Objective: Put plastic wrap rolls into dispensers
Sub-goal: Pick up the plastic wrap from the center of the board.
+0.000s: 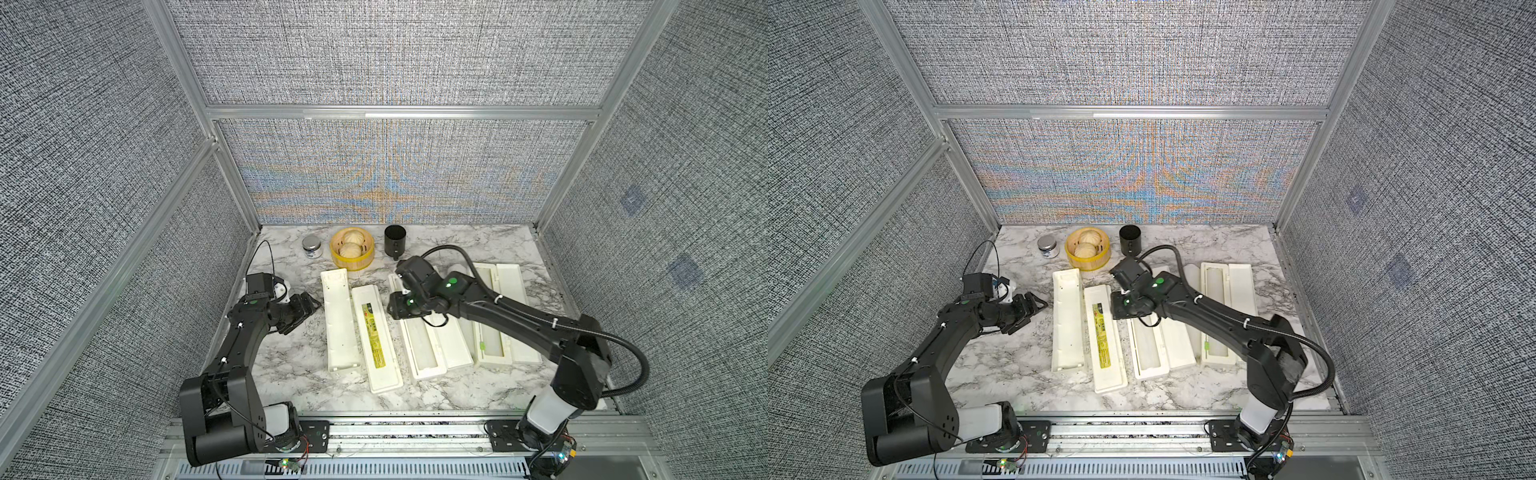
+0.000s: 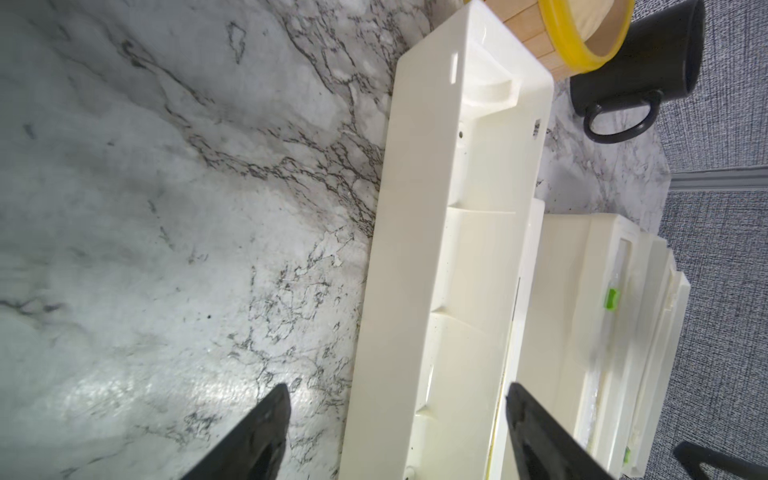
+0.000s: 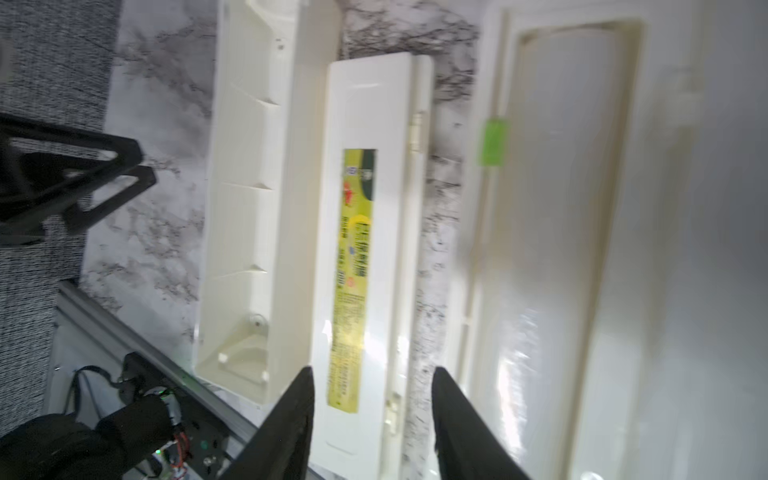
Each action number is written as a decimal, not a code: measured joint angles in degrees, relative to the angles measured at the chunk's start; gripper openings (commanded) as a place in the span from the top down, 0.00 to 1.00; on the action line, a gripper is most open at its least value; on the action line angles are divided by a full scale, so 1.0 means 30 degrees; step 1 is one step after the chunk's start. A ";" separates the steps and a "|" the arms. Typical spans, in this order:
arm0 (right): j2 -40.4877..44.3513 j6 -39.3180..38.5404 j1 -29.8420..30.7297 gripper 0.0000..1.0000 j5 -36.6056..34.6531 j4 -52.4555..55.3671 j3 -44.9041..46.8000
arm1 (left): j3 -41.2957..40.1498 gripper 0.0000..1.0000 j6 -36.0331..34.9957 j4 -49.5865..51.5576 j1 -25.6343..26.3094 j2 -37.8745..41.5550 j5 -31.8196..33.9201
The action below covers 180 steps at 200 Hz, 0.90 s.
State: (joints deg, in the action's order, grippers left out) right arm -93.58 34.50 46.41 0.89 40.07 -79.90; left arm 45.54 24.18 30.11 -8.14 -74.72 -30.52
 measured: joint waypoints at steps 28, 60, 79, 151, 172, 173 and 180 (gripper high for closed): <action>0.1508 -0.1020 -0.2463 0.53 -0.1406 0.2033 0.1042 | 0.0000 0.22 -0.0051 0.0015 0.0452 -0.0204 0.0663; 0.1304 -0.1894 -0.4495 0.56 -0.2572 0.3322 0.1188 | 0.0000 0.22 -0.0036 0.0015 0.0656 -0.0350 0.0969; 0.0758 -0.2266 -0.5668 0.58 -0.2980 0.3410 0.1348 | 0.0007 0.22 0.0029 0.0022 0.0663 -0.0415 0.0976; -0.2994 -0.3242 -0.7672 0.58 -0.3424 0.2892 -0.0474 | 0.0605 0.22 0.0444 0.0029 0.0663 -0.0889 0.1115; -0.3912 -0.3235 -0.7854 0.53 -0.3592 0.2681 -0.0772 | 0.0743 0.22 0.0546 -0.0022 0.0663 -0.1020 0.1115; -0.3971 -0.3235 -0.7861 0.53 -0.3621 0.2681 -0.0794 | 0.0743 0.22 0.0561 -0.0022 0.0663 -0.1027 0.1115; -0.4226 -0.3235 -0.7949 0.51 -0.3716 0.2667 -0.0889 | 0.0750 0.22 0.0597 -0.0051 0.0663 -0.1086 0.1115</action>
State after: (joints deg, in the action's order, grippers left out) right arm -106.26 24.80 22.57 -10.26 48.07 -82.56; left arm 47.79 25.98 29.95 -6.15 -77.97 -27.18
